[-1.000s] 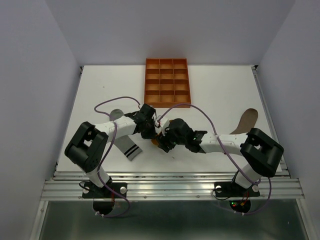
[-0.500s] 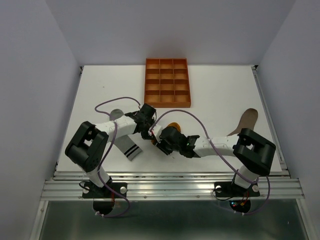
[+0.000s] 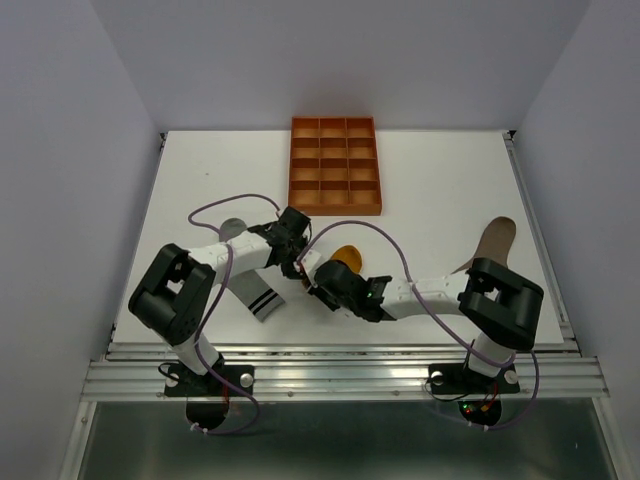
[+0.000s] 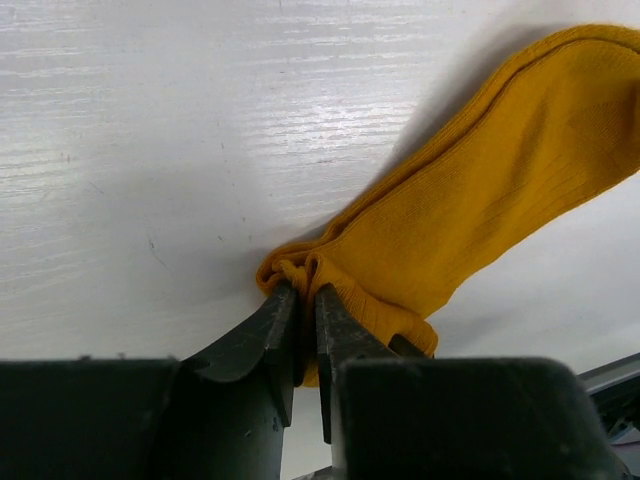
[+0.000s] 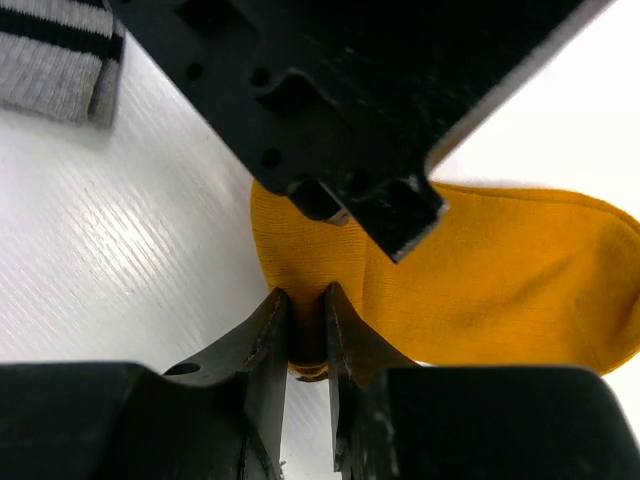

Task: Roll the socks
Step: Roll the sock at the center of the board.

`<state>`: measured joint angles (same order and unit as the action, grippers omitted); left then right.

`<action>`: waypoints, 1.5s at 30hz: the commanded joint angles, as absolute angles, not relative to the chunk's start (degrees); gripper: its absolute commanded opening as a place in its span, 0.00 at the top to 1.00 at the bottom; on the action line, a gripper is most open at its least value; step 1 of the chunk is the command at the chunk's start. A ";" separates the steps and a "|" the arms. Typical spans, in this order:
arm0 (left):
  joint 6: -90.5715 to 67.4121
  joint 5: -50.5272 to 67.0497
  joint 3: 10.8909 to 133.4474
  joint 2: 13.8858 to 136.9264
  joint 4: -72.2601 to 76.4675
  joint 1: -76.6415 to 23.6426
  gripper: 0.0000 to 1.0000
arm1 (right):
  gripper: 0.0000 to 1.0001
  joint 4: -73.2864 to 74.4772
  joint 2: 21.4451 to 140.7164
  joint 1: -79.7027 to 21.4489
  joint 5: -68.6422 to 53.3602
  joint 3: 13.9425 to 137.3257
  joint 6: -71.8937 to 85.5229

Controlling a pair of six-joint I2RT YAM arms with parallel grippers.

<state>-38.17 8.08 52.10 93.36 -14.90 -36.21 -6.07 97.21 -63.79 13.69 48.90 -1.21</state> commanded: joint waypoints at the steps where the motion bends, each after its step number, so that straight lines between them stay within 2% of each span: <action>1: -38.06 11.34 51.41 91.06 -18.37 -35.95 0.78 | 0.99 -6.40 99.94 -63.54 12.22 45.80 6.23; 5: -38.14 10.99 52.21 89.57 -17.93 -34.28 0.74 | 0.99 -9.57 97.65 -58.81 3.81 43.25 12.47; 7: -38.06 10.81 52.56 89.12 -17.75 -32.88 0.67 | 0.99 -11.59 96.51 -54.61 1.68 41.93 14.93; 11: -38.06 10.63 53.44 88.59 -17.23 -30.51 0.66 | 0.99 -14.49 97.03 -48.01 -7.44 38.94 19.76; 12: -37.71 10.55 53.96 88.59 -16.97 -30.06 0.62 | 0.99 -15.98 97.81 -47.12 -8.60 37.89 20.38; 17: -37.00 11.34 55.46 89.21 -16.70 -29.27 0.61 | 0.99 -18.98 100.28 -42.64 -16.67 36.30 25.21; 18: -36.74 11.16 55.81 89.30 -16.96 -29.27 0.58 | 0.99 -19.59 100.54 -42.02 -17.48 35.25 26.01; 33: -36.47 14.94 56.43 89.47 -12.66 -29.00 0.56 | 0.99 -20.39 106.87 -32.61 -20.48 32.26 37.44; 34: -36.39 15.03 56.43 89.47 -12.48 -29.00 0.53 | 0.99 -20.30 107.22 -32.61 -19.96 31.99 37.79; 40: -36.47 16.87 55.37 88.25 -9.41 -29.09 0.51 | 0.99 -17.15 107.23 -32.08 -17.58 32.17 38.15; 45: -35.86 22.85 53.18 86.75 -3.96 -29.35 0.48 | 0.99 -14.68 106.43 -32.08 -15.29 32.52 37.62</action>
